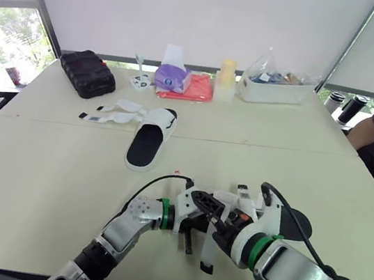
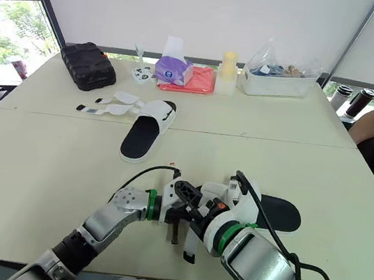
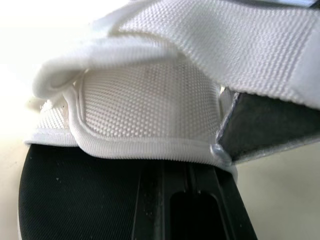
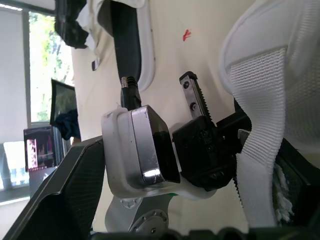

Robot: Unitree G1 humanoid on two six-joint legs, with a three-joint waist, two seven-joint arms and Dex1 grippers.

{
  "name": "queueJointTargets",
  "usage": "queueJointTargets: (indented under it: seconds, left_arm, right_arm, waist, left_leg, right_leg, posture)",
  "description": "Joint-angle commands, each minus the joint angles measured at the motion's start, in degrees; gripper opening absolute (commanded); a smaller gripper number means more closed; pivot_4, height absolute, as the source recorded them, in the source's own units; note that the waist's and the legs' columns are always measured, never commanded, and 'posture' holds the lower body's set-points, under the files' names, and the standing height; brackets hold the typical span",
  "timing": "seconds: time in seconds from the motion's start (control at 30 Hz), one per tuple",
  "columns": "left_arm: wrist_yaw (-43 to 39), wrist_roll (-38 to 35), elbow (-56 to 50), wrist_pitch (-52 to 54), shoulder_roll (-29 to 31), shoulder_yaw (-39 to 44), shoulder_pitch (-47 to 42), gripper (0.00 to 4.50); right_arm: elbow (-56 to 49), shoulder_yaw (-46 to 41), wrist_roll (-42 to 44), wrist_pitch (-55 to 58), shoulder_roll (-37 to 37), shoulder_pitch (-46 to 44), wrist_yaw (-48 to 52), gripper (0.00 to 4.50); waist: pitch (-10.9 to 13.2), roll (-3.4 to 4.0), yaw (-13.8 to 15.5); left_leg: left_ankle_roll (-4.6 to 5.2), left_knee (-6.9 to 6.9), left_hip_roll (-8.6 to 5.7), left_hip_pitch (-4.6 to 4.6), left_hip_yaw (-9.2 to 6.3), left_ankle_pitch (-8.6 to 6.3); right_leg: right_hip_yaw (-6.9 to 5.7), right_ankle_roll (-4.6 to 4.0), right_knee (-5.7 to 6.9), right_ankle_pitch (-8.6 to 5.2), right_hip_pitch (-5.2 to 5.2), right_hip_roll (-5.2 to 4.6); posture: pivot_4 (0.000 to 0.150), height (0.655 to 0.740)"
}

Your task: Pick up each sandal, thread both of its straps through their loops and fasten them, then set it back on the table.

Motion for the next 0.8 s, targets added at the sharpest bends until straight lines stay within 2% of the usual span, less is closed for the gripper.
queueJointTargets:
  seconds: [0.03,0.2,0.3,0.4,0.5,0.67,0.73,0.8]
  left_arm:
    - [1.05,2.48,3.89,1.46,0.26,-0.7,0.46,0.0]
    - [0.66,2.6,4.06,1.44,0.53,-0.52,0.2,0.0]
    - [0.32,2.57,4.01,1.67,0.87,-0.47,-0.07,0.0]
    - [0.11,2.47,3.98,1.79,1.15,-0.37,-0.29,0.0]
    - [0.02,2.49,3.87,1.98,1.37,-0.3,-0.43,0.0]
    - [-0.23,2.36,3.84,2.32,1.72,-0.12,-0.5,0.0]
    - [-0.24,2.37,3.9,2.38,1.71,-0.07,-0.6,0.0]
    - [-0.15,2.41,3.9,2.47,1.7,-0.06,-0.65,0.0]
  right_arm:
    - [0.31,-5.79,0.77,2.99,-3.59,3.59,9.32,4.46]
    - [5.02,-14.15,0.77,13.83,-12.28,12.63,32.23,4.46]
    - [10.89,-20.0,0.77,24.15,-17.88,16.05,46.93,4.46]
    - [15.15,-22.14,0.77,30.78,-19.88,16.25,53.51,4.46]
    - [18.36,-23.38,0.77,36.08,-21.19,15.33,57.85,3.64]
    - [20.11,-23.9,0.77,41.28,-23.87,13.97,62.99,1.01]
    - [20.21,-22.91,0.77,41.78,-24.51,12.95,61.79,0.04]
    - [20.67,-21.99,0.77,42.14,-24.92,11.39,59.84,0.04]
  waist:
    - [0.0,0.0,0.02]
    - [-0.01,-0.01,-0.09]
    - [-0.05,0.04,-0.08]
    - [-0.05,0.01,-0.06]
    - [-0.04,0.01,-0.03]
    - [-0.03,0.0,-0.03]
    - [-0.03,-0.01,-0.06]
    - [-0.02,-0.03,-0.04]
  left_leg:
    - [0.0,0.0,0.0,-0.01,0.0,0.0]
    - [0.02,0.02,-0.01,-0.02,0.0,-0.01]
    - [0.02,0.02,0.02,-0.02,0.03,-0.01]
    - [0.02,0.03,0.06,-0.01,0.04,-0.01]
    - [0.02,0.02,0.06,-0.07,0.04,-0.01]
    - [0.01,0.02,0.06,-0.12,0.04,-0.01]
    - [0.01,0.02,0.06,-0.13,0.04,-0.01]
    - [0.01,0.02,0.07,-0.14,0.04,-0.02]
  right_leg:
    - [0.01,0.0,0.0,0.0,0.04,0.0]
    - [0.0,0.0,-0.02,0.0,0.12,-0.02]
    - [0.01,-0.01,-0.02,0.0,0.12,-0.01]
    - [0.01,-0.02,-0.02,-0.01,0.12,-0.01]
    - [0.01,-0.01,-0.02,-0.01,0.07,-0.03]
    - [0.01,0.01,-0.03,0.0,0.01,-0.06]
    - [0.0,0.01,-0.04,0.0,0.0,-0.06]
    - [0.0,0.02,-0.05,-0.01,-0.01,-0.07]
  posture:
    - [0.15,0.74]
    - [0.15,0.74]
    - [0.15,0.74]
    - [0.15,0.74]
    - [0.15,0.74]
    - [0.15,0.74]
    - [0.15,0.74]
    - [0.15,0.74]
